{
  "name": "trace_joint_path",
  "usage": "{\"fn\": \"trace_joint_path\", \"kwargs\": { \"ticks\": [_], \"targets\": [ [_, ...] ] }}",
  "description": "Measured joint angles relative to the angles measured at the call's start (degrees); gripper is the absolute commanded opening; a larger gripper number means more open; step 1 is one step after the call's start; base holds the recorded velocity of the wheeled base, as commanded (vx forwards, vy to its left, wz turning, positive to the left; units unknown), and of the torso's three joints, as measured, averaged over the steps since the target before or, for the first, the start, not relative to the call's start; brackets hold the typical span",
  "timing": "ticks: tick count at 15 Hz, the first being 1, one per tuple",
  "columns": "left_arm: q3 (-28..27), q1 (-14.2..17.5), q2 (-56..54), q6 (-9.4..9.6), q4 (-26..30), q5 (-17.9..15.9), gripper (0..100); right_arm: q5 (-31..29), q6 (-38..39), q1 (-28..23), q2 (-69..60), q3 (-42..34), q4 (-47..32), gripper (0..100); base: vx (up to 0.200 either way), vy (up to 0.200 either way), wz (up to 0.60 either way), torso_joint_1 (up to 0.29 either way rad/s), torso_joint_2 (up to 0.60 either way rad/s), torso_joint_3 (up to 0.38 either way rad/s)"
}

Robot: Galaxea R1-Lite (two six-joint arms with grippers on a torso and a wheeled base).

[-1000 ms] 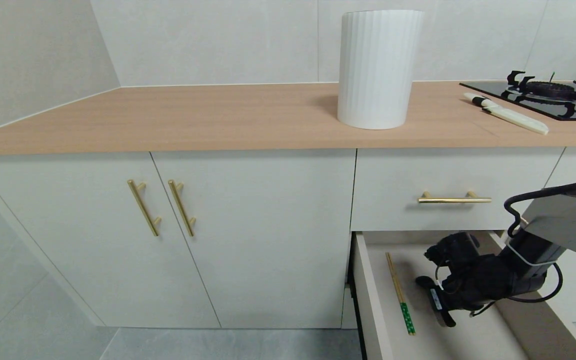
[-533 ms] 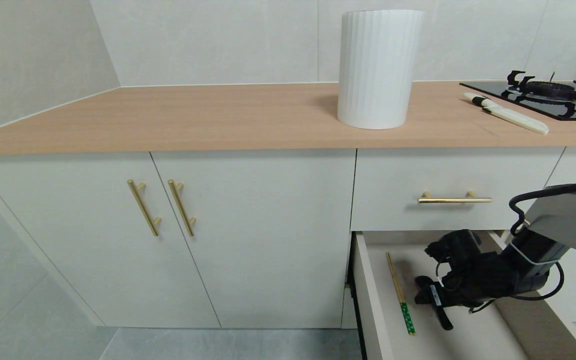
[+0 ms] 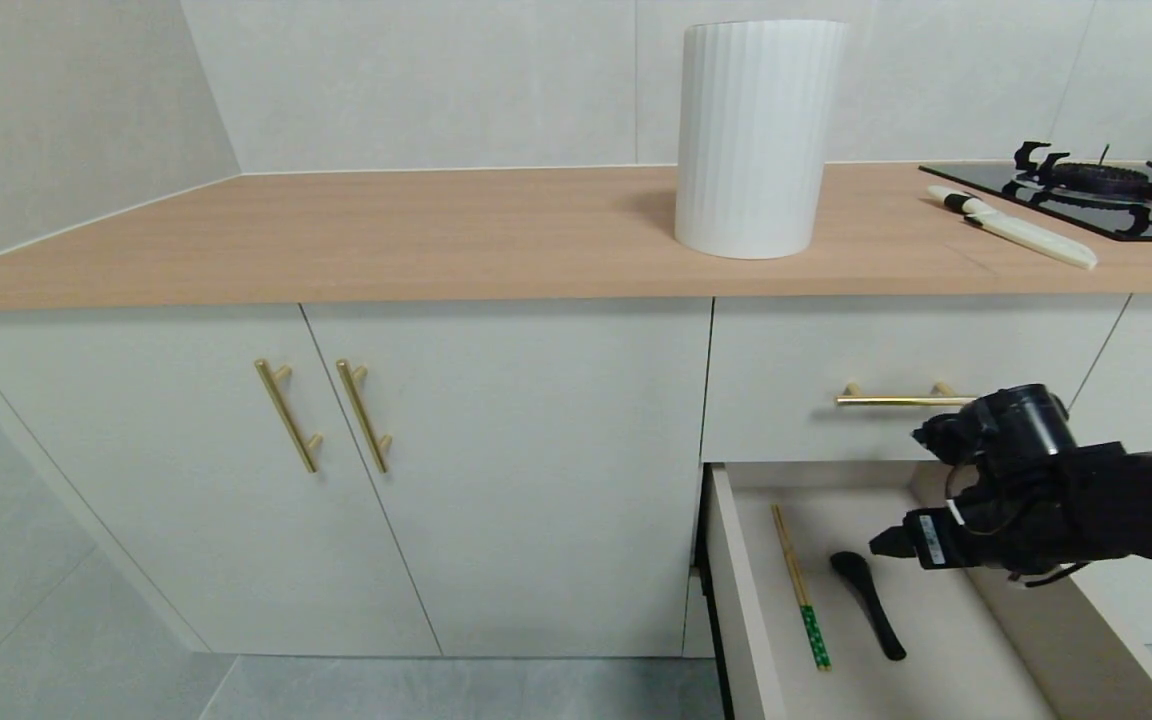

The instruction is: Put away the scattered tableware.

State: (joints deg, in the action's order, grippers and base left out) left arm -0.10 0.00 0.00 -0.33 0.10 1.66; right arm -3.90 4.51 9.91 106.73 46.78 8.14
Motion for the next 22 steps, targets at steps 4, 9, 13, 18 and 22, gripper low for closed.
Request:
{"fn": "trace_joint_path", "kwargs": {
  "ticks": [4, 9, 13, 18, 22],
  "targets": [
    [0.00, 0.00, 0.00, 0.00, 0.00, 0.00, 100, -0.91, 0.17, 0.00, -15.45, -5.79, -7.02, 100, 0.000, 0.000, 0.00, 0.000, 0.00, 0.000],
    [0.00, 0.00, 0.00, 0.04, 0.00, -0.02, 100, -4.14, 0.00, 1.28, -26.20, -11.50, -8.79, 100, 0.000, 0.000, 0.00, 0.000, 0.00, 0.000],
    [-0.01, 0.00, 0.00, 0.01, 0.01, -0.02, 100, -4.44, -0.02, 1.63, -28.20, -11.91, -8.83, 100, -0.150, 0.000, 0.00, 0.003, 0.00, 0.002],
    [-0.04, 0.00, 0.00, 0.01, 0.00, 0.00, 100, -4.44, -0.05, 1.85, -28.87, -11.61, -13.15, 100, -0.200, 0.000, 0.00, 0.002, 0.00, 0.003],
    [-0.04, 0.00, 0.00, 0.01, -0.02, 0.00, 100, -3.82, -0.13, 2.02, -29.28, -9.68, -22.54, 100, 0.000, 0.000, 0.00, 0.000, 0.00, 0.000]
  ]
}}
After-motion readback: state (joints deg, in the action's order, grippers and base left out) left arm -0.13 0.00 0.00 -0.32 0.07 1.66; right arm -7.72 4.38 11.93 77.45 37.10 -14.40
